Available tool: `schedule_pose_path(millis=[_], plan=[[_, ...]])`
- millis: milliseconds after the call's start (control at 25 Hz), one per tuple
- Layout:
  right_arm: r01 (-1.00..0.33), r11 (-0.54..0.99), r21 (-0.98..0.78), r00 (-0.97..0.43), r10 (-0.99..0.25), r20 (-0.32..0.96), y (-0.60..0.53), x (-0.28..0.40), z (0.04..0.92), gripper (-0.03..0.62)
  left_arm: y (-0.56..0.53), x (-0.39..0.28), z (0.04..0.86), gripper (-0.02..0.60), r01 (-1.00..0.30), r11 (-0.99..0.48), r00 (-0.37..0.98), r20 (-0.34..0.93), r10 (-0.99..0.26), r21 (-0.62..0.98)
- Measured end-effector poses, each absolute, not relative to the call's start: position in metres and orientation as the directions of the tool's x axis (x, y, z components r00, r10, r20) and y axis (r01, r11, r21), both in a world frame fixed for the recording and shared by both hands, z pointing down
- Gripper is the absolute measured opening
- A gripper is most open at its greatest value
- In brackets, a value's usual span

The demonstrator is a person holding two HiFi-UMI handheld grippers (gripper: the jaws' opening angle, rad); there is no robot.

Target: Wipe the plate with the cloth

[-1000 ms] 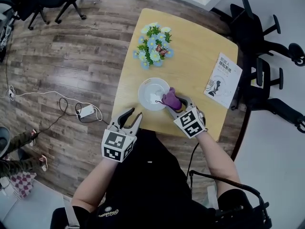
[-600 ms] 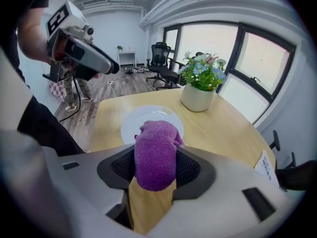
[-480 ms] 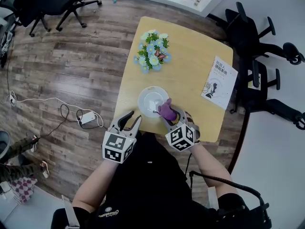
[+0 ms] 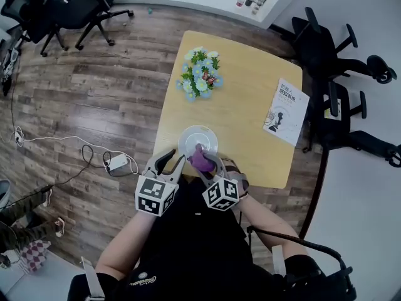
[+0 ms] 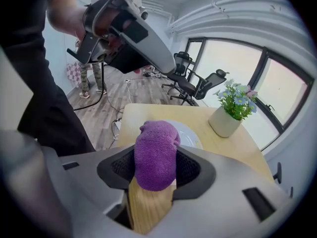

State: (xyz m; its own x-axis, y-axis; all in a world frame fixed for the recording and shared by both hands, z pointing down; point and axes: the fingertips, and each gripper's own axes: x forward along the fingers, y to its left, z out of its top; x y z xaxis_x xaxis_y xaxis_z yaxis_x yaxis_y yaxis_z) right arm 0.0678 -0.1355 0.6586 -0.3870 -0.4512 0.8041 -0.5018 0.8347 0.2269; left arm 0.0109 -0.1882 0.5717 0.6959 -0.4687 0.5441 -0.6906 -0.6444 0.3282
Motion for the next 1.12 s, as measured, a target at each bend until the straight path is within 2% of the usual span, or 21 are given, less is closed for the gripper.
schedule_pose_path(millis=[320, 480, 920, 1120], plan=[[-0.47, 0.867, 0.166, -0.468, -0.404, 0.786, -0.133, 0.034, 0.659, 0.19, -0.194, -0.001, 0.562, 0.126, -0.705, -0.642, 0.681, 0.54, -0.495, 0.301], [-0.494, 0.851, 0.178, -0.4, -0.404, 0.822, -0.14, 0.055, 0.673, 0.19, -0.199, -0.007, 0.556, 0.126, -0.713, -0.641, 0.673, 0.534, -0.511, 0.285], [-0.608, 0.741, 0.286, -0.211, -0.498, 0.841, -0.192, 0.135, 0.676, 0.19, -0.206, -0.013, 0.549, 0.126, -0.725, -0.637, 0.66, 0.531, -0.531, 0.263], [-0.643, 0.698, 0.314, -0.183, -0.539, 0.822, -0.211, 0.15, 0.665, 0.189, -0.21, -0.01, 0.546, 0.126, -0.721, -0.642, 0.664, 0.527, -0.531, 0.261]])
